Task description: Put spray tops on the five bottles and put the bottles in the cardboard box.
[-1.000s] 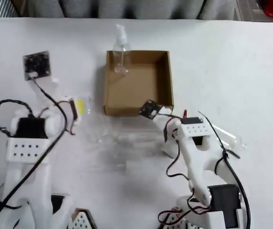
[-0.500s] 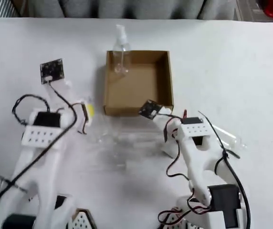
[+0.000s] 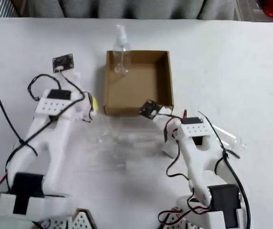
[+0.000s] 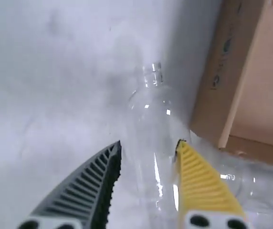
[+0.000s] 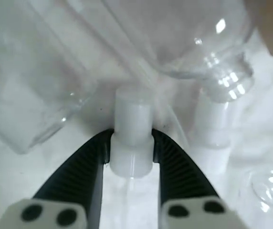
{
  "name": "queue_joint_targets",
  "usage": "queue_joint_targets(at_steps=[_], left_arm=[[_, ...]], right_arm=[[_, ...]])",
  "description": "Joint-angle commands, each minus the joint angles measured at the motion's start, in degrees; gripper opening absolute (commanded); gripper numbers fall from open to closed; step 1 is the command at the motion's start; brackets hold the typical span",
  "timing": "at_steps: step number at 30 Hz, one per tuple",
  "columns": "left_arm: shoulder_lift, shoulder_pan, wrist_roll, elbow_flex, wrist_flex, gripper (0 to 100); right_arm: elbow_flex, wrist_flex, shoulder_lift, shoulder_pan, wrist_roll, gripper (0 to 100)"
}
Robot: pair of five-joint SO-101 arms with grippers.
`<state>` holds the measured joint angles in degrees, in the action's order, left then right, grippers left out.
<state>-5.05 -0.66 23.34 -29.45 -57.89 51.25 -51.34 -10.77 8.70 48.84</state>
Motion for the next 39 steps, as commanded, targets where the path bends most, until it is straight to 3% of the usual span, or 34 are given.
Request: queue_joint_targets(at_steps=[1,13,18,24,39], left_arm=[[1.5,0.7,0.7,5.9,-3.3,19],[9.8,0.7,0.8,12.7,-7.5,19],[10.9,-2.5,0.8,13.1,-7.5,19],[11.1,-3.6,0.7,12.6,-9.5,30],[11.6,-3.6,3.5,11.4,-9.2,30]], right_arm=[[-2.3,-0.3,-0.2,-1.5,-0.4,1.6],[-2.3,-0.3,-0.2,-1.5,-0.4,1.6],[-2.3,-0.3,-0.2,-1.5,-0.4,1.6],[-2.3,-0.3,-0.2,-1.5,-0.3,1.6],[-2.3,-0.3,-0.2,-1.5,-0.4,1.6]])
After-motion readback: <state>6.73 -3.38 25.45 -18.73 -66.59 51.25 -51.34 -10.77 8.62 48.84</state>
